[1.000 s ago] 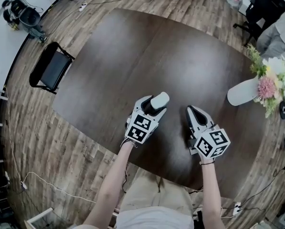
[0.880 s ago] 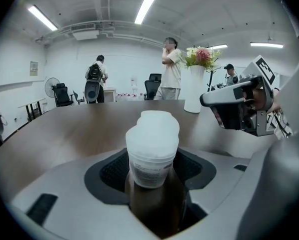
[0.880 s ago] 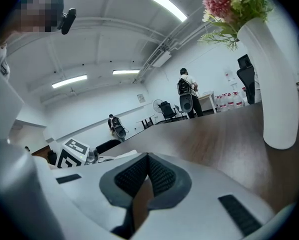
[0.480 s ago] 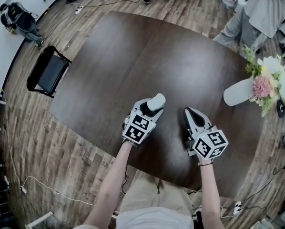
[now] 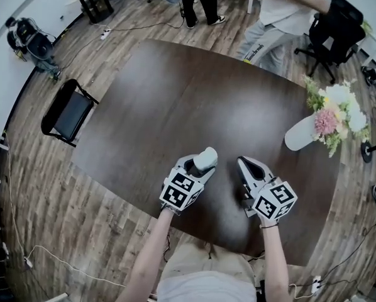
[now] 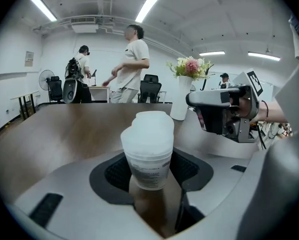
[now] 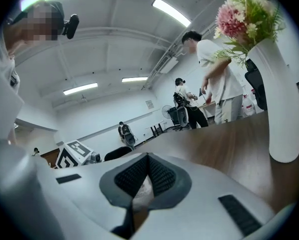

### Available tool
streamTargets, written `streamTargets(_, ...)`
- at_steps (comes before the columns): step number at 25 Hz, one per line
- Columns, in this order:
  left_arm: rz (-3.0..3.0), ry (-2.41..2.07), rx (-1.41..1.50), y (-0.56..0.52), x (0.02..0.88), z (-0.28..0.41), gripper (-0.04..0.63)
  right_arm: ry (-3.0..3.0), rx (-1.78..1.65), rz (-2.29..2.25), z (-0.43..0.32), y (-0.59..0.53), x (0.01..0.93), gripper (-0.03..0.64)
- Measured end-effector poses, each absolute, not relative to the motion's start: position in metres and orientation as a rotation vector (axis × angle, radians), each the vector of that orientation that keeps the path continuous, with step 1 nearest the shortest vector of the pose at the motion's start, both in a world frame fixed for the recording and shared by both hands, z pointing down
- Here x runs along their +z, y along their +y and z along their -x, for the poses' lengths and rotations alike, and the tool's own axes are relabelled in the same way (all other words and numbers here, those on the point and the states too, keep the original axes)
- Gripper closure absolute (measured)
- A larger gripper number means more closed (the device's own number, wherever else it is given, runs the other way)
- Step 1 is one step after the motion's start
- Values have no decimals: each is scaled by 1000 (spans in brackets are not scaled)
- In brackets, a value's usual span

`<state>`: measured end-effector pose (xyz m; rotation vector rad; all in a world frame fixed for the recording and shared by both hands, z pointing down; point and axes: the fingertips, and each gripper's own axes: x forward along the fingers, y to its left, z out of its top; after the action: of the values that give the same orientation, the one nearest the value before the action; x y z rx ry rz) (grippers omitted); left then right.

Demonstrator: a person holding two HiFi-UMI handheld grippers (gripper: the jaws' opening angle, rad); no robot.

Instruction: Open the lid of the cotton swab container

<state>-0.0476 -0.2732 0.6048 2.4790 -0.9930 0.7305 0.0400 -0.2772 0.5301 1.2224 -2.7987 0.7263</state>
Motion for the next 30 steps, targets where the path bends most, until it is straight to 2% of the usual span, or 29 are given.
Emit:
streamTargets(12, -2573, -877, 638, -227, 526, 43, 357, -3034, 583, -961, -20, -245, 458, 595)
streamTargets(24, -2752, -610, 678, -178, 467, 39, 357, -3152, 495, -487, 3, -197, 407, 592)
streamTargets(25, -2765, -590, 679, -175, 463, 39, 357, -3153, 497, -458, 4, -194, 404, 586)
streamTargets(28, -2797, -537, 678, -168, 454, 36, 357, -3153, 527, -349, 9, -185, 395, 477)
streamTargets(30, -2812, -506, 678, -163, 451, 33, 357, -3150, 517, -291, 12, -179, 391, 448)
